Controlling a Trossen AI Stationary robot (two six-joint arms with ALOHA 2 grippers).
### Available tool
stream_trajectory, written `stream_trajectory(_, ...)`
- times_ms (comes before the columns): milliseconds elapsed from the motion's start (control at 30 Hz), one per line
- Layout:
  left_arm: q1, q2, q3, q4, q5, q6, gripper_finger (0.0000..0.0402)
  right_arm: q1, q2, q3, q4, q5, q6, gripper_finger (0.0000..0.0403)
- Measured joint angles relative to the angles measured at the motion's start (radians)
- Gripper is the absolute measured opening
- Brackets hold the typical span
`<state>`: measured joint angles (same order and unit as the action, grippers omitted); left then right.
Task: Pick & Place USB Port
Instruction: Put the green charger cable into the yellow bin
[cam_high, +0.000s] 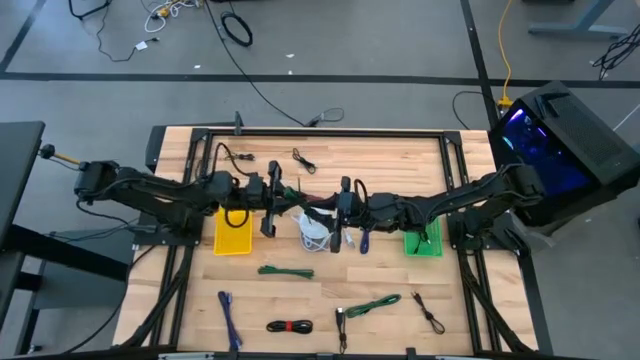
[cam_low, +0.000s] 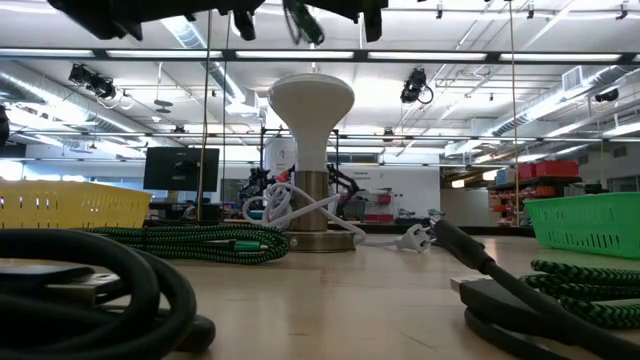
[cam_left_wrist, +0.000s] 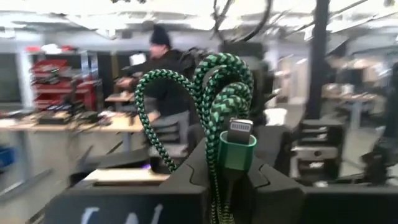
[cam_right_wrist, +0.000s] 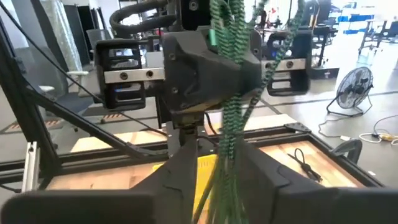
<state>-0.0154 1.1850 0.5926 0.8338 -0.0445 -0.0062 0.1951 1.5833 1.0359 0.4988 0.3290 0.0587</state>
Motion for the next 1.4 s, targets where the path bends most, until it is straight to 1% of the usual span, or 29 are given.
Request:
stream_trajectory(133,0.002,-0.142,0.0,-0.21,-0.101,-0.002,0.0025,0.0,-0.023,0.0,-0.026,-0.014,0.003,0.0124)
stream_trajectory(233,0.001,-0.28,-0.001,-0.428,-0.163,-0.044,0.0025,-0.007,-0.049,0.0,-0.086,-0.006,0.004,0.0126)
stream_trajectory(467,0.0,-0.6,-0.001,-0.935,-0.263,-0.262,0.0025,-0.011,-0.084,0.0,-0.195,0.118,0.002,0.0116)
stream_trajectory(533,0.0,-0.675,-0.001,-1.089,-0.312,-0.345,0.0025,-0.013,-0.085,0.0,-0.211,0.126,0.005,0.0113)
stream_trajectory(633,0.001,-0.753,-0.001,-1.323,-0.375,-0.548,0.0025,-0.013,-0.085,0.0,-0.223,0.126,0.009,0.0109)
stream_trajectory(700,0.001,-0.774,-0.001,-1.445,-0.375,-0.676,0.0025,-0.013,-0.085,0.0,-0.233,0.126,0.009,0.0107)
stream_trajectory(833,0.0,-0.778,-0.002,-1.663,-0.386,-0.867,0.0025,-0.013,-0.085,0.0,-0.233,0.126,0.008,0.0107)
stream_trajectory(900,0.0,-0.766,-0.018,-1.726,-0.39,-0.94,0.0024,-0.013,-0.085,0.0,-0.234,0.126,0.007,0.0108)
stream_trajectory(967,0.0,-0.755,-0.04,-1.753,-0.373,-1.005,0.0024,-0.013,-0.085,0.0,-0.239,0.126,0.007,0.0109)
stream_trajectory(1133,0.0,-0.736,-0.098,-1.704,-0.28,-1.089,0.0024,-0.013,-0.085,0.0,-0.254,0.127,-0.004,0.0107)
stream_trajectory(1300,0.0,-0.695,-0.137,-1.699,-0.235,-1.153,0.0024,-0.013,-0.085,0.0,-0.275,0.127,-0.015,0.0104)
stream_trajectory(1400,0.0,-0.658,-0.143,-1.686,-0.225,-1.171,0.0024,-0.015,-0.085,0.0,-0.285,0.127,-0.019,0.0104)
